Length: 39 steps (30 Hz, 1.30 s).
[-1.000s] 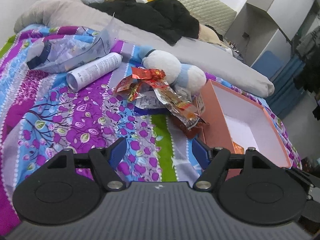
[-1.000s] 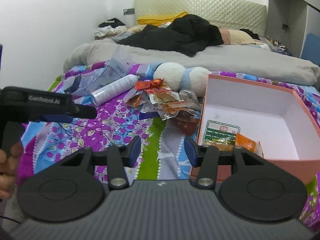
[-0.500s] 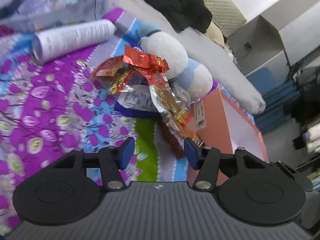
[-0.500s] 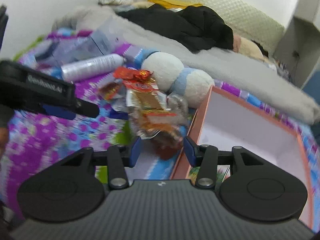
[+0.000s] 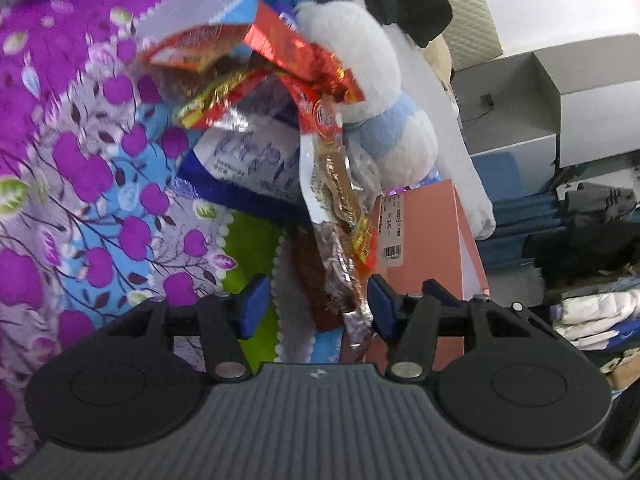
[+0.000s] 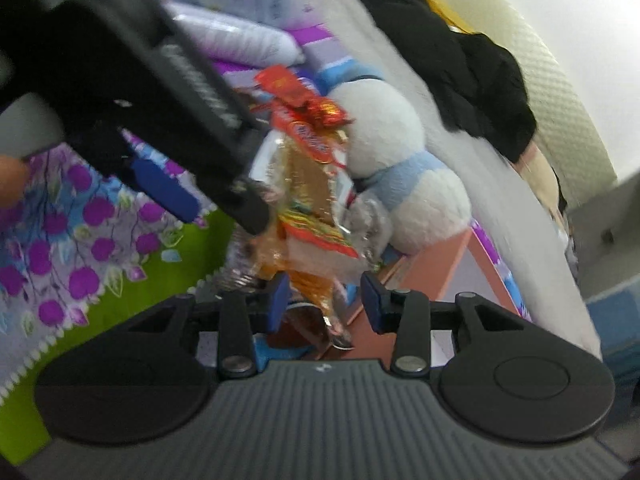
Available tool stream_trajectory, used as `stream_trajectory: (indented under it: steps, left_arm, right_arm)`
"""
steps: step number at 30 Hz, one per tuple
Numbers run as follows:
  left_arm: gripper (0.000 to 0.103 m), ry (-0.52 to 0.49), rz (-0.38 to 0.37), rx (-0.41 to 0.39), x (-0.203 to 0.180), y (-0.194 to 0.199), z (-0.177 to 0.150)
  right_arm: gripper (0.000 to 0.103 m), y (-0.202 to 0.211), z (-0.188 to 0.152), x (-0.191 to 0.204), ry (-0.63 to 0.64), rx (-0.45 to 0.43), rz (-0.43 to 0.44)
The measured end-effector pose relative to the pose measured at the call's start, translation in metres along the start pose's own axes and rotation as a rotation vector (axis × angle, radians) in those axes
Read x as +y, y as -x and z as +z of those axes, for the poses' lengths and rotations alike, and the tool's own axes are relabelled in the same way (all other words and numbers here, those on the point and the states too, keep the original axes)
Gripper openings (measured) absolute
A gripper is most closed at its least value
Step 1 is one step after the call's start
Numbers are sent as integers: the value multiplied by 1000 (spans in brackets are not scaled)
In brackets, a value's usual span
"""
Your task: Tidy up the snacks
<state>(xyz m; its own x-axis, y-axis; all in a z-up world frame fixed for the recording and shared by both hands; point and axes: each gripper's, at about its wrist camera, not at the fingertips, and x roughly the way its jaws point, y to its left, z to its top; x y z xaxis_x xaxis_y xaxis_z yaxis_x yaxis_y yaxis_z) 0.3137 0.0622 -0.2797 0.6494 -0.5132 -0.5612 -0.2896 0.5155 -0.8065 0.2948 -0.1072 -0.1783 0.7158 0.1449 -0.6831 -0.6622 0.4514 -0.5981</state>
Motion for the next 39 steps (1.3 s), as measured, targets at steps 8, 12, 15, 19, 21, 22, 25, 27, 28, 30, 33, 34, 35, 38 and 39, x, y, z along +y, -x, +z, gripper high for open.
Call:
stream_trajectory:
  steps: [8, 12, 15, 19, 21, 22, 25, 27, 28, 30, 33, 34, 35, 38, 39]
  left_arm:
    - [43, 65, -57, 35, 14, -28, 1]
    - [25, 82, -108, 32, 17, -37, 5]
    - [17, 62, -120, 25, 13, -38, 7]
    - [12, 29, -116, 12, 1, -32, 9]
    - [10, 19, -108, 9, -4, -28, 7]
    - [9, 16, -100, 11, -6, -24, 4]
    - [9, 5, -89, 11, -12, -9, -4]
    - [9, -5, -80, 9, -14, 2, -11]
    - [9, -10, -73, 10, -15, 8, -16]
    - [9, -18, -55, 11, -13, 22, -24]
    - [9, -31, -28, 16, -5, 42, -42]
    - [9, -33, -20, 19, 2, 53, -49]
    - [9, -30, -10, 21, 6, 59, -55]
    - [9, -28, 17, 29, 20, 78, -73]
    - [9, -28, 21, 30, 26, 85, -80]
  right_arm:
    - [23, -15, 5, 11, 77, 14, 39]
    - [17, -17, 3, 16, 89, 7, 47]
    - [11, -14, 4, 15, 76, 2, 43]
    - [9, -6, 5, 13, 58, -11, 22]
    - [9, 3, 4, 14, 40, -19, 15]
    - [9, 8, 3, 15, 33, -23, 9]
    - [9, 23, 1, 16, 1, -35, 2]
    - [9, 34, -1, 20, -13, -38, 4]
    - [9, 40, -2, 22, -19, -41, 8]
    - [9, 50, -4, 26, -36, -45, 16]
    - [3, 63, -6, 33, -64, -42, 32]
    - [3, 67, -8, 36, -71, -39, 36]
    - [3, 72, -11, 40, -81, -36, 41]
    - [3, 85, -21, 53, -103, -26, 56]
    - [3, 89, -23, 59, -107, -20, 61]
